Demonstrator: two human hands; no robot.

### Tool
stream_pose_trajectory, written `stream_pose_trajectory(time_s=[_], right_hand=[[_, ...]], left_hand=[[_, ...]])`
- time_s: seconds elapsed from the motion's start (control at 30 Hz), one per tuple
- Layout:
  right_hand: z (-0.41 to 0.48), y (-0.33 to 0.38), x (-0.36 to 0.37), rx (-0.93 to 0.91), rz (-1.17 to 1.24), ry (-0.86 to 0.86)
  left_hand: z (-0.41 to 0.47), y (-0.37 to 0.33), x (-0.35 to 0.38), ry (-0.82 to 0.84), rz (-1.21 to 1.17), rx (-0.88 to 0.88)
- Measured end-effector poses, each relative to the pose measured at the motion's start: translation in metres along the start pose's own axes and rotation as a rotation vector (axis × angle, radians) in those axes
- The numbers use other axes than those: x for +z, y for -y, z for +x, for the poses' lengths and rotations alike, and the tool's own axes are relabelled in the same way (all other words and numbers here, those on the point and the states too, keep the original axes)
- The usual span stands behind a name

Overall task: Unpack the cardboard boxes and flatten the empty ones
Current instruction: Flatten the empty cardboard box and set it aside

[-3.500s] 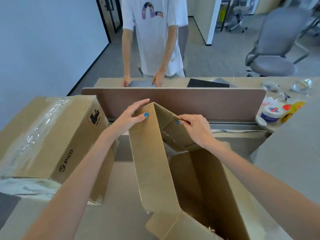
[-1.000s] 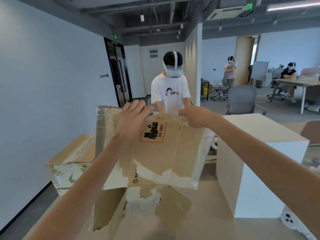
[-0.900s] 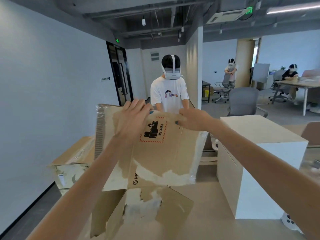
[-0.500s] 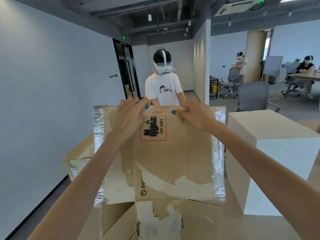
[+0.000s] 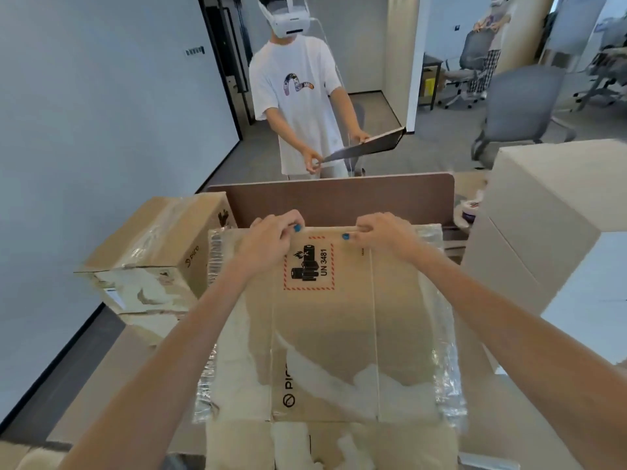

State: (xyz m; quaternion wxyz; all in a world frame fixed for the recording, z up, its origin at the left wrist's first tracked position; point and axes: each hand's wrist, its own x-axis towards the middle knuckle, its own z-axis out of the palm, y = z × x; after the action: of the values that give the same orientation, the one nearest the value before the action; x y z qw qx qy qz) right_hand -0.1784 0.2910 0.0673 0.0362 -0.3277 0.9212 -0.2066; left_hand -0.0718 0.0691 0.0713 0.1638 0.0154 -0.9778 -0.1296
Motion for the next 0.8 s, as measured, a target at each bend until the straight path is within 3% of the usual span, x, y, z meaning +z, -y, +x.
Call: stream_pose_trajectory(time_s=[0.23, 0.53, 0.8], right_hand=[[0.086, -0.049, 0.094, 0.088, -0.042, 0.094], [0.173, -0.107, 0.181, 0.197, 0.002, 0.114], [0.222, -0.151, 0.255, 0.31, -0.063, 0.141]], left_hand=[[0.061, 0.086, 0.109, 0.207, -0.051, -0.09], [0.13, 0.155, 0.227, 0.323, -0.163, -0.094], [0.154, 0.192, 0.319, 0.407, -0.079, -0.215]])
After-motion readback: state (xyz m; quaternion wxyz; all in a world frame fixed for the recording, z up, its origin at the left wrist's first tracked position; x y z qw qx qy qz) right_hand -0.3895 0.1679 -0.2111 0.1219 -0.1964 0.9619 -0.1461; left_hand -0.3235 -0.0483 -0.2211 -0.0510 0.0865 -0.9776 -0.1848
